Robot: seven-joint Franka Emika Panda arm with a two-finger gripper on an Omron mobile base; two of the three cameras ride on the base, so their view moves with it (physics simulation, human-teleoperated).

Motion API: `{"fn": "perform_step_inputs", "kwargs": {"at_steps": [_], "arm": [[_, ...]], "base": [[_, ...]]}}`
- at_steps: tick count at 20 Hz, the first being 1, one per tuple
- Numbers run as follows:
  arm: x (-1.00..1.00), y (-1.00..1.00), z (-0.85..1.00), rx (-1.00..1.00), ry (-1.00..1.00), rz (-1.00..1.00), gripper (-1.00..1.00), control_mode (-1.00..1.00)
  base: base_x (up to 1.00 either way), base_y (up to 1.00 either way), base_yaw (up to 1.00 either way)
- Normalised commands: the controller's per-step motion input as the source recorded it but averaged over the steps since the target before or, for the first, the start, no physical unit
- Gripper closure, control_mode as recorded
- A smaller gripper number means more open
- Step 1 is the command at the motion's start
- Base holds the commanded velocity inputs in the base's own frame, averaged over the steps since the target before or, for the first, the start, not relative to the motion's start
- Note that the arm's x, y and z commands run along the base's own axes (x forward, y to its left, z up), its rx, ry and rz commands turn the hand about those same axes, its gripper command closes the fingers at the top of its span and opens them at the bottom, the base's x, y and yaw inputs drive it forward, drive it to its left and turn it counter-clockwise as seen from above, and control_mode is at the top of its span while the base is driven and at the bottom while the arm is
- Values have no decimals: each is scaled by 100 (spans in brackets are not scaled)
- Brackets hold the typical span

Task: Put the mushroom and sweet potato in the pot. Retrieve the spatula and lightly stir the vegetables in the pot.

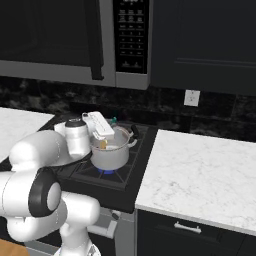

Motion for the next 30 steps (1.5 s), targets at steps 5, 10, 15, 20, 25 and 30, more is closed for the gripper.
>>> {"fn": "perform_step_inputs", "kwargs": {"at_steps": [5, 10, 15, 20, 25, 30], "arm": [[-6, 0, -42, -12, -3, 0, 100, -100], [0, 0, -37, -13, 2, 2, 100, -100], [-1, 0, -27, -14, 9, 10, 100, -100], [0, 0, 0, -1, 15, 6, 100, -100], [0, 6, -4, -3, 12, 11, 100, -100], [0, 10, -22, -4, 0, 13, 100, -100]], "base": [[0, 0, 0], [0, 0, 0], [0, 0, 0], [0, 0, 0], [0, 0, 0], [0, 0, 0]]}}
